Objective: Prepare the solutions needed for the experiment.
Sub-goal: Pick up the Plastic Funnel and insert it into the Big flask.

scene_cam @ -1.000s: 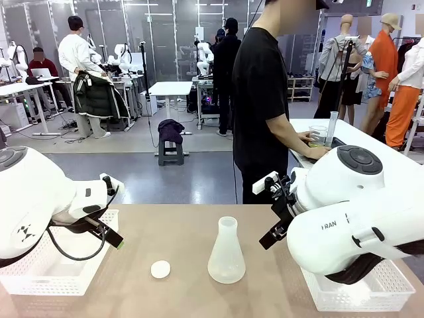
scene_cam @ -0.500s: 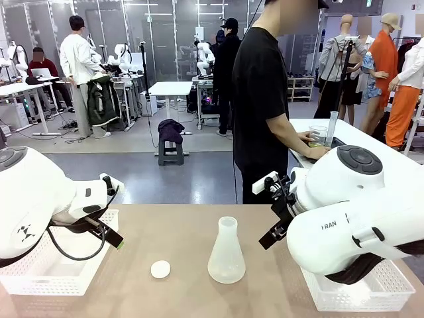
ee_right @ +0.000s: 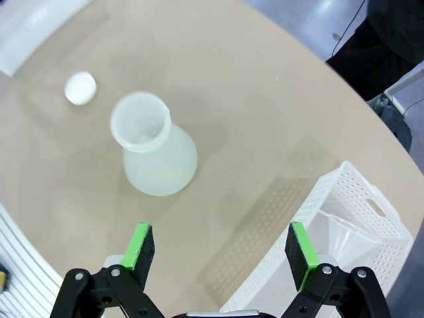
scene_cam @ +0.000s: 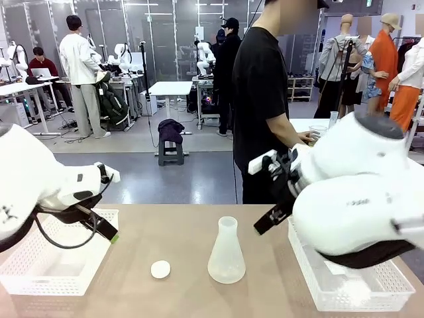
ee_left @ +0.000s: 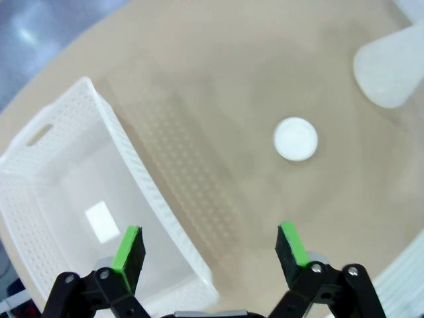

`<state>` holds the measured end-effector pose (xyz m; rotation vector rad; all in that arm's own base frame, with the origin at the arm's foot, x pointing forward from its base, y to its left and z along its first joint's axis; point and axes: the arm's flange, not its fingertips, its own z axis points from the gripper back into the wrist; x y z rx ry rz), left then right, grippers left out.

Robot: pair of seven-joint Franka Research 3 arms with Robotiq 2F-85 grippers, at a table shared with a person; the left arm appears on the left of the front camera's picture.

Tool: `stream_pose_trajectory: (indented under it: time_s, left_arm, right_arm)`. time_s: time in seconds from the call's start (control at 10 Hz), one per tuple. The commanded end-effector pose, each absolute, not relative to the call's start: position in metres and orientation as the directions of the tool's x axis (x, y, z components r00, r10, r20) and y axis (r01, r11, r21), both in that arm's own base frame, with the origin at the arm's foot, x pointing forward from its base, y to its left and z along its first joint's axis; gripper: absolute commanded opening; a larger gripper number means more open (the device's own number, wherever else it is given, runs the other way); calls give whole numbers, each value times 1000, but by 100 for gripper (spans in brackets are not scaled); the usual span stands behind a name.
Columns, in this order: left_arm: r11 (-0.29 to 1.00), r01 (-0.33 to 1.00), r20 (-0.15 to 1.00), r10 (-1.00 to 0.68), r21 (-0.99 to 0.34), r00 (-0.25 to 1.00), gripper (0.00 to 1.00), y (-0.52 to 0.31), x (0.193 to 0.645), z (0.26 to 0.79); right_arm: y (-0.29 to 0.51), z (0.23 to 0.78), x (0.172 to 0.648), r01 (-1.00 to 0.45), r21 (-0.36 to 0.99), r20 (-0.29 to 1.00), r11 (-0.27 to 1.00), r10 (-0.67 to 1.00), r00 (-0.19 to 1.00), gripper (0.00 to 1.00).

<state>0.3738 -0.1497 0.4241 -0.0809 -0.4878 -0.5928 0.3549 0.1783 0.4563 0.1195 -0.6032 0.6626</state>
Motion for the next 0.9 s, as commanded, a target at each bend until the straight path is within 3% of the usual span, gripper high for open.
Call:
stream_pose_trajectory:
  time_s: [0.0,0.1,0.2,0.4,0.6,0.8]
  left_arm:
    - [788,585,451,-459,-191,766,100,-121,339,453]
    - [760,540,407,-392,-363,825,100,-108,336,467]
    - [754,489,369,-344,-440,863,100,-98,330,471]
    - [573,476,352,-320,-667,880,100,-71,324,479]
    - [462,403,332,-230,-790,915,100,-52,321,484]
    - [434,392,354,-171,-811,920,100,-47,324,482]
  right_arm:
    - [134,473,315,-610,99,634,786,423,648,100]
    - [123,483,311,-596,214,663,774,333,670,100]
    - [117,487,308,-573,258,684,778,271,677,100]
    - [95,492,300,-586,443,695,678,153,702,100]
    - [77,501,289,-552,444,680,706,136,721,100]
    - [73,504,287,-549,443,674,709,141,726,100]
